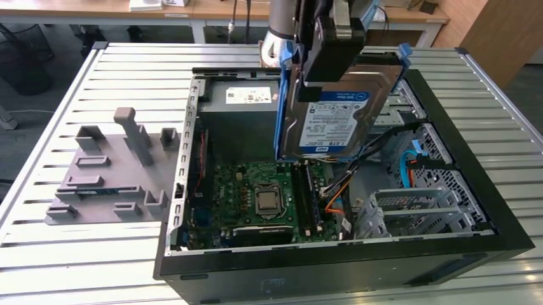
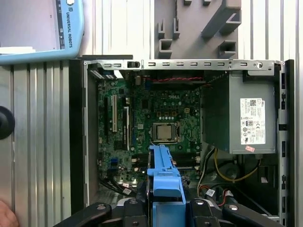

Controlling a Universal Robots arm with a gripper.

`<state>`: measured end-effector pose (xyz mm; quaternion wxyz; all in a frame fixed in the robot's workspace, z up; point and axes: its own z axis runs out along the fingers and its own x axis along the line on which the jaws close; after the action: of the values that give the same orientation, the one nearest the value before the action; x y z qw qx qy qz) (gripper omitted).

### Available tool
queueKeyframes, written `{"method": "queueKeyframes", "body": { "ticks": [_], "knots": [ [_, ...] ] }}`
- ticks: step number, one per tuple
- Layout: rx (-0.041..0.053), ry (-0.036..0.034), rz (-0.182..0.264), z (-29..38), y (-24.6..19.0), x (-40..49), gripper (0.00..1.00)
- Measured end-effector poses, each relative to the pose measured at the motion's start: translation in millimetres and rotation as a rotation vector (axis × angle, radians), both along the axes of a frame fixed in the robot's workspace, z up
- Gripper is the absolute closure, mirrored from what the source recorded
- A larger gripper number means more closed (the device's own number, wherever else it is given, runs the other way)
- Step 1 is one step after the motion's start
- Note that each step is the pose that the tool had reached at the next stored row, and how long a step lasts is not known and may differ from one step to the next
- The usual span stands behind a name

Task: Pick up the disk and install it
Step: 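Insert the disk into the insertion slot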

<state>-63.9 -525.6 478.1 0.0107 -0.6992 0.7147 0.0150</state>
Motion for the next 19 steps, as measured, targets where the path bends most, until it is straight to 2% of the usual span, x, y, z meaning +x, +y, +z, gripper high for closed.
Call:
{"method": "queueKeyframes", "body": {
  "ticks": [7,9,12,17,19],
  "knots": [
    [0.0001,0.0,0.0,-1.2,-17.3,0.0,0.64],
    [-0.0002,0.0,0.0,-1.2,-20.5,0.0,0.64],
    [0.0001,-0.0001,0.0,-1.5,-21.6,2.6,0.64],
    [0.0,0.0009,0.0,-2.1,-21.9,17.3,0.64],
    [0.0002,0.0009,0.0,-2.8,-22.0,19.8,0.64]
  ]
}}
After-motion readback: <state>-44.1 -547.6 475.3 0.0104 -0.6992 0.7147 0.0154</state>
